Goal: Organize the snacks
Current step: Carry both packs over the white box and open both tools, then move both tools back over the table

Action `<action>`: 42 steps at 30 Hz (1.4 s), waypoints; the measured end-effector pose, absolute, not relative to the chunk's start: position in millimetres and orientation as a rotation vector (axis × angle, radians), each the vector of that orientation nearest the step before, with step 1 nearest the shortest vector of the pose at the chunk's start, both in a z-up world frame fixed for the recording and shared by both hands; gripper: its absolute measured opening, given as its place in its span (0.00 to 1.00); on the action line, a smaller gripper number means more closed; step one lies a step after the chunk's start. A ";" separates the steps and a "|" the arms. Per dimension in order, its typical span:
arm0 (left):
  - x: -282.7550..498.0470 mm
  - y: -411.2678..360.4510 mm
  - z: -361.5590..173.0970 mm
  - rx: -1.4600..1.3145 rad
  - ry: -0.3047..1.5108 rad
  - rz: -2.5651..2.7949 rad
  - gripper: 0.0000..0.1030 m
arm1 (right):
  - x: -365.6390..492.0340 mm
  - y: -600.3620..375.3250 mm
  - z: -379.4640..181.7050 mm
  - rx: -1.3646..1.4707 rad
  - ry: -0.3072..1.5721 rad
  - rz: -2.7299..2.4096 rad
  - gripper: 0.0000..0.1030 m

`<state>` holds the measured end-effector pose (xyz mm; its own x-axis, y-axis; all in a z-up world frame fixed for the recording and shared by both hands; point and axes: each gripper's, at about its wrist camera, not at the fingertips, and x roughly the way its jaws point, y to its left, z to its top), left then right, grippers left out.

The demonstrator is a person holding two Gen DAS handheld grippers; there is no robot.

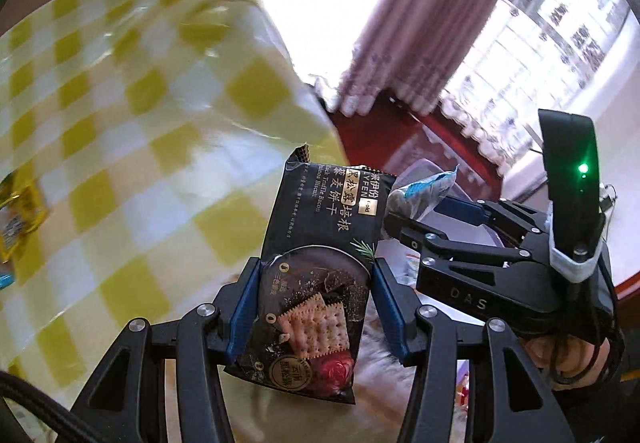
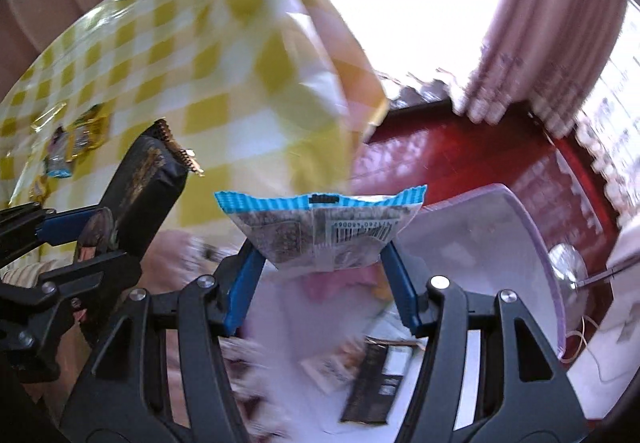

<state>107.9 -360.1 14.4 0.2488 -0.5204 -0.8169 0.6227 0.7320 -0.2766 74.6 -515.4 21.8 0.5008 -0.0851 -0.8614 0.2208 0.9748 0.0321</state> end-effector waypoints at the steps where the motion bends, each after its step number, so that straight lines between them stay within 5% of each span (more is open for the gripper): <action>1: 104.8 -370.6 11.5 0.120 1.076 -0.794 0.53 | 71.3 -523.4 19.3 0.150 1.036 -0.203 0.61; 19: 87.7 -462.6 -37.2 0.274 1.237 -0.858 0.54 | 36.4 -595.9 -34.8 0.222 1.169 -0.337 0.61; 22: 89.5 -459.5 -37.2 0.268 1.240 -0.851 0.61 | 38.7 -595.2 -38.1 0.224 1.182 -0.327 0.61; 34: 91.4 -439.7 -18.9 0.203 1.155 -0.824 0.65 | 39.4 -586.3 -29.0 0.211 1.167 -0.323 0.69; 39: 90.6 -419.2 0.4 0.149 1.050 -0.814 0.82 | 39.6 -583.5 -19.5 0.205 1.149 -0.334 0.71; 42: 90.6 -405.6 4.7 0.162 1.042 -0.800 0.83 | 40.8 -579.5 -10.9 0.210 1.125 -0.333 0.73</action>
<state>90.6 -405.6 4.7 0.2558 -0.5128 -0.8195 0.6588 0.7129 -0.2405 40.8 -579.5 -10.9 0.3893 -0.1545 -0.9080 0.3641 0.9313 -0.0024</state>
